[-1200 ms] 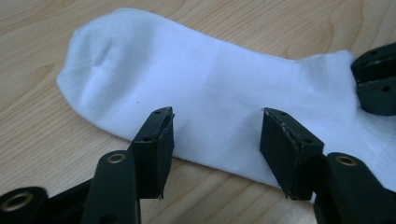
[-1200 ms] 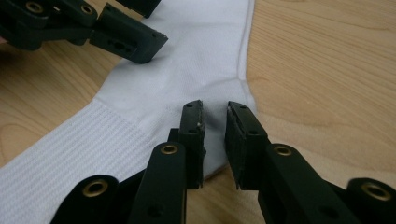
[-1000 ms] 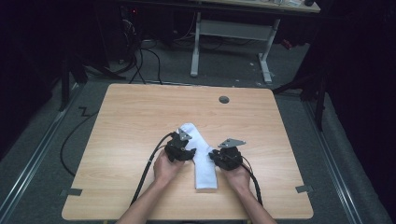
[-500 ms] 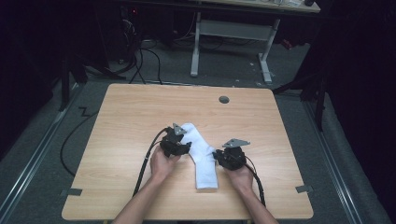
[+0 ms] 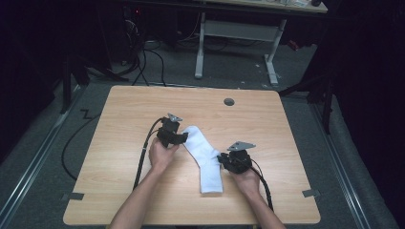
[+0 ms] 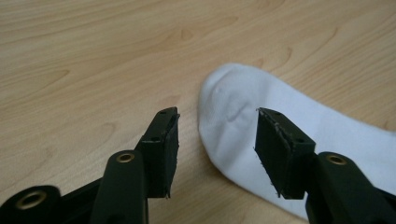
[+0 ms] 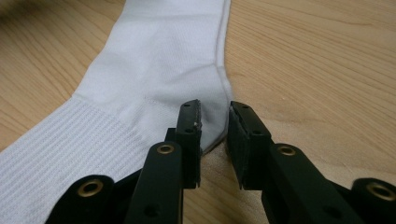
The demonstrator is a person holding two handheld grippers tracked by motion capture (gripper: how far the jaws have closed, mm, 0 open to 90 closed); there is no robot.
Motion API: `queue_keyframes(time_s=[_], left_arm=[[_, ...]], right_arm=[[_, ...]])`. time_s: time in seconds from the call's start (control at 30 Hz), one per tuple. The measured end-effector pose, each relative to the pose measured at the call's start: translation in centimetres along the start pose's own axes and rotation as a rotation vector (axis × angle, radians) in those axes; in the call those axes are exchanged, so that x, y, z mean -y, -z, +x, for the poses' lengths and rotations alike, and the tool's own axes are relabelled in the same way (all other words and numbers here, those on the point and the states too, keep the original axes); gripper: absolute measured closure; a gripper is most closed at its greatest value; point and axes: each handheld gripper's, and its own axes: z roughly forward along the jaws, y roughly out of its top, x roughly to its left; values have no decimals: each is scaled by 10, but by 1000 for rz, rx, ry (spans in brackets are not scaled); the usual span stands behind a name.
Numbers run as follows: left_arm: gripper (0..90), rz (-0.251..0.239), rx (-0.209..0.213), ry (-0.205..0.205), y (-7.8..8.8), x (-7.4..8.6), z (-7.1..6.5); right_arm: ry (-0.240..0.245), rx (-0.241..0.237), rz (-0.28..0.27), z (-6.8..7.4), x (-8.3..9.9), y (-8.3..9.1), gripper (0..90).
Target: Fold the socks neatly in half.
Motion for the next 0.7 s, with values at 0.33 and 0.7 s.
queue_keyframes(time_s=[0.33,0.7], left_arm=[[540,18,8,62,-18,-5,13],[610,65,35,47,-34,-4,12]], right_arm=[[-6,0,-5,0,1,0,747],[1,-6,-1,1,1,1,749]])
